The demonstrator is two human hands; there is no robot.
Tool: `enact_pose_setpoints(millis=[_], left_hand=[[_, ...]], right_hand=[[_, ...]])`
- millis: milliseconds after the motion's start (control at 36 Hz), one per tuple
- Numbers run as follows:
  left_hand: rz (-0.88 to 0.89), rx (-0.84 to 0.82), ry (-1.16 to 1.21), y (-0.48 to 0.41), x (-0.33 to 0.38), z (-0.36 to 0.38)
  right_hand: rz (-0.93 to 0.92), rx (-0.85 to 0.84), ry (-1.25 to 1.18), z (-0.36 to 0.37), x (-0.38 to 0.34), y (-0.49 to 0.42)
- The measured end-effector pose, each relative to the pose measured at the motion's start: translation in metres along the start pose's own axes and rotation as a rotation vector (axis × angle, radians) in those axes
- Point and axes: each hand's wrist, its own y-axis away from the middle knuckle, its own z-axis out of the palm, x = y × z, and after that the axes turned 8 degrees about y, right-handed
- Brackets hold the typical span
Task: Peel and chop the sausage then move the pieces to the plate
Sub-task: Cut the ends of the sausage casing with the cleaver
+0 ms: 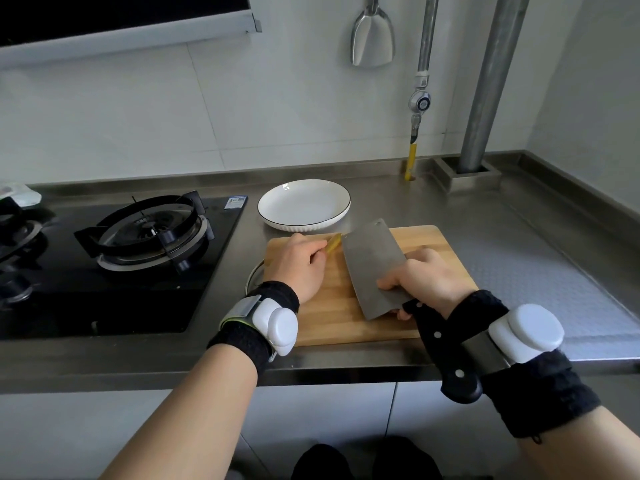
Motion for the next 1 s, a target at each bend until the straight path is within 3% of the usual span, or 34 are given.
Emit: enact_pose_setpoints(millis=[389,611,1000], left_hand=[[0.01,-0.076,-0.053,-0.001,-0.003,-0.001],[-0.056,-0.232,-0.127,-0.012,-0.003,-0.005],[-0.07,-0.156,-0.103,-0.006,-0.003,-0.001]], right_hand=[[0.009,-0.007,0.028,-0.002,0.0,0.002],[0.015,0.0,0.026,-0.003,0.002,0.0],[0.002,-0.005,0.053,-0.004,0.006,-0.005]])
